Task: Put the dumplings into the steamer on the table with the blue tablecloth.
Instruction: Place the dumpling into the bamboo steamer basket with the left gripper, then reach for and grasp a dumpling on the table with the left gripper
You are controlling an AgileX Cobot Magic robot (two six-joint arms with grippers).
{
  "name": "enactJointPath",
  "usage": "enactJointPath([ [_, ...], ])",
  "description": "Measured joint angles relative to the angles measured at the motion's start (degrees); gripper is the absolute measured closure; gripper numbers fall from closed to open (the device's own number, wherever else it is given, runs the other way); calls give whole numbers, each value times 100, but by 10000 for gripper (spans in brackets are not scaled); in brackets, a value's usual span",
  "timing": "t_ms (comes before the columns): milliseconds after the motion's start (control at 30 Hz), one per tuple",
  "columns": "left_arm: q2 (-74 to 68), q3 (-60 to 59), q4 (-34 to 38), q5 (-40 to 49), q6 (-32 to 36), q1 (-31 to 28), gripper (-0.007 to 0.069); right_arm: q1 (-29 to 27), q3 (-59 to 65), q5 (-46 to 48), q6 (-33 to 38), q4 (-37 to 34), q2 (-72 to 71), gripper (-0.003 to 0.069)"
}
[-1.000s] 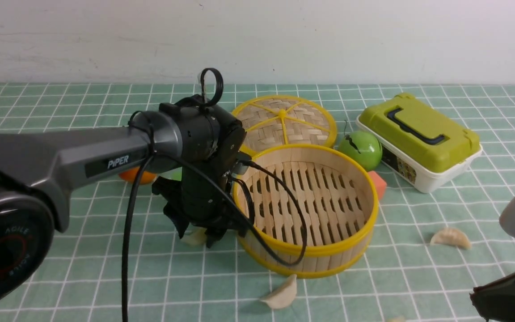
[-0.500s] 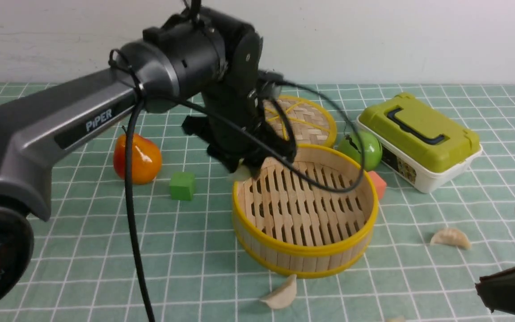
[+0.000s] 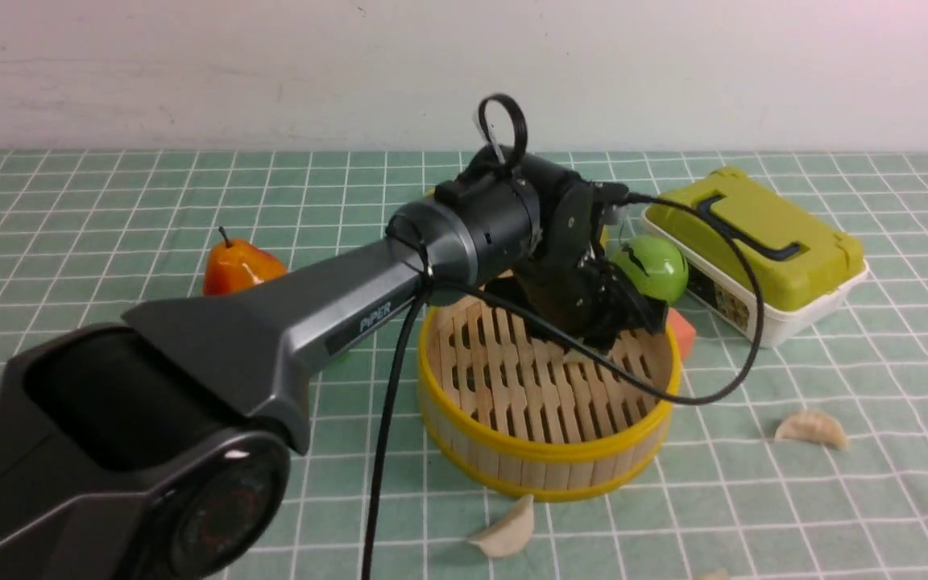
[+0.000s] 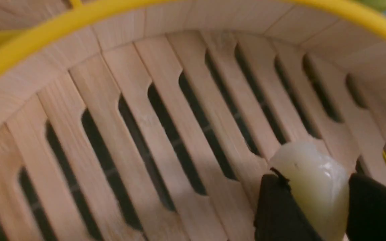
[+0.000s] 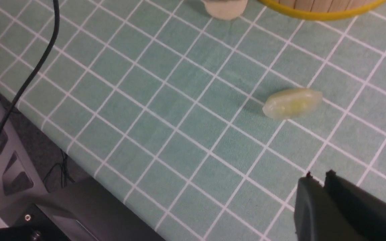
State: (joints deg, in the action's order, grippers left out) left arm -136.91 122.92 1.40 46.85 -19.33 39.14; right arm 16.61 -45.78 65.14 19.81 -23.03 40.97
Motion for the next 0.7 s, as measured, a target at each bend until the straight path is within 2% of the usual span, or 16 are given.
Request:
enactJointPath([
  [67,9,54,-52,67,-11,7,347,0,0,-6,0,35,-5,604],
  [133,27,74,-96,233,-11,7,277,0,0,-40,0,56,-11,601],
  [233,115,302,-181,926,1,-3,121,0,0,-148,0,61,-11,598],
  [367,476,935,-384,1983,264,-3,8,0,0,-230,0,61,-11,597],
  [433,885,1092,-469,2268,377,-3,-6,0,0,-294,0,56,-11,597],
  [567,1593,973,-469,2393,512,-3,13,0,0,-351,0,56,-11,595],
  [700,2717,-247,-349,2433,865,-3,71,0,0,-365,0,56,-11,589],
])
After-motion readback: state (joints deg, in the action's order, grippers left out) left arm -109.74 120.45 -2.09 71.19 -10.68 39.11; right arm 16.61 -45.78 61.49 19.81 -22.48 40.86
